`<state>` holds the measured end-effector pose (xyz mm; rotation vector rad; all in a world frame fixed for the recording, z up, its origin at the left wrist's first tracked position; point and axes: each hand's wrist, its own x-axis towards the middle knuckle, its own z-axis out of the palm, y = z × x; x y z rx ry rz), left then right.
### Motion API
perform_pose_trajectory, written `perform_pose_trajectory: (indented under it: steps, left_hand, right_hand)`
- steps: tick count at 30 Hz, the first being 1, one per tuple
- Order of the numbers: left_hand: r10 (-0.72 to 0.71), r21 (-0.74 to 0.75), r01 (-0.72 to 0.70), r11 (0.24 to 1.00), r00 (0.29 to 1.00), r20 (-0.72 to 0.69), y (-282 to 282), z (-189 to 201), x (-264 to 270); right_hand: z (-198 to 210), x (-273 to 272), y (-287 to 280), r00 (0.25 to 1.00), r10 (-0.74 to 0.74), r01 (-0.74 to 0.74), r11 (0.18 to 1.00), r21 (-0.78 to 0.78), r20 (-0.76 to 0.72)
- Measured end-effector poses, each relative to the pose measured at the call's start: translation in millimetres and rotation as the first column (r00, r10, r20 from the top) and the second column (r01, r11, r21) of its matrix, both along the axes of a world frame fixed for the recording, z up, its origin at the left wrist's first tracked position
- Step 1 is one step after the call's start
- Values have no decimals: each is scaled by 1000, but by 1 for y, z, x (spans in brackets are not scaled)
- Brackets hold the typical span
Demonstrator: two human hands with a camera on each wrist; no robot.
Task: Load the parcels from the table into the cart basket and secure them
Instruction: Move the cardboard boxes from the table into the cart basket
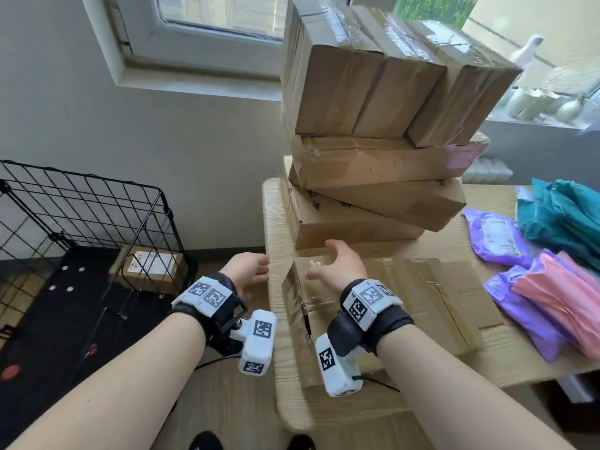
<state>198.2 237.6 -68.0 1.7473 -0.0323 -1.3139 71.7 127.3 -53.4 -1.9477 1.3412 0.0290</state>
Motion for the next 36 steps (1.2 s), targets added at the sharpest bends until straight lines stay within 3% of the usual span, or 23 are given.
perform_pose_trajectory:
  steps: [4,7,10,13,16,21,25,28,31,36]
  left_hand:
    - [-40,-25,39,999,998,-40,4,-6,-5]
    - [-30,-18,30,999,999,-40,10,-9,1]
    - [9,15,-8,1000,1000,-10,19,-15,10]
    - [51,6,-51,999,999,-15,27,-17,19]
    - [53,-48,-56,997,997,-60,31,-8,22]
    - [155,-161,-174,972,980,-125,28,18,28]
    - [199,-197,-241,950,957,-209,35,33,45]
    - [132,-266,-212,940,948,-288,37,47,47]
    - [77,-264,-153,952,957,-280,38,55,44]
    - [121,-198,-180,964,954,-276,41,41,51]
  right_hand:
    - [-9,7,19,970,98,-100,995,2,-221]
    - [-7,12,20,952,122,-134,991,-25,-279]
    - [1,14,17,968,129,-138,990,-25,-217]
    - [18,17,10,994,112,-111,993,-25,2]
    - [39,25,2,973,131,-131,991,-11,192]
    - [54,30,3,922,234,-224,972,-67,308]
    - [62,27,10,872,397,-369,918,-149,285]
    - [61,30,18,821,526,-499,850,-170,220]
    - [63,30,21,793,573,-542,818,-191,206]
    - [64,24,28,725,674,-618,728,-297,144]
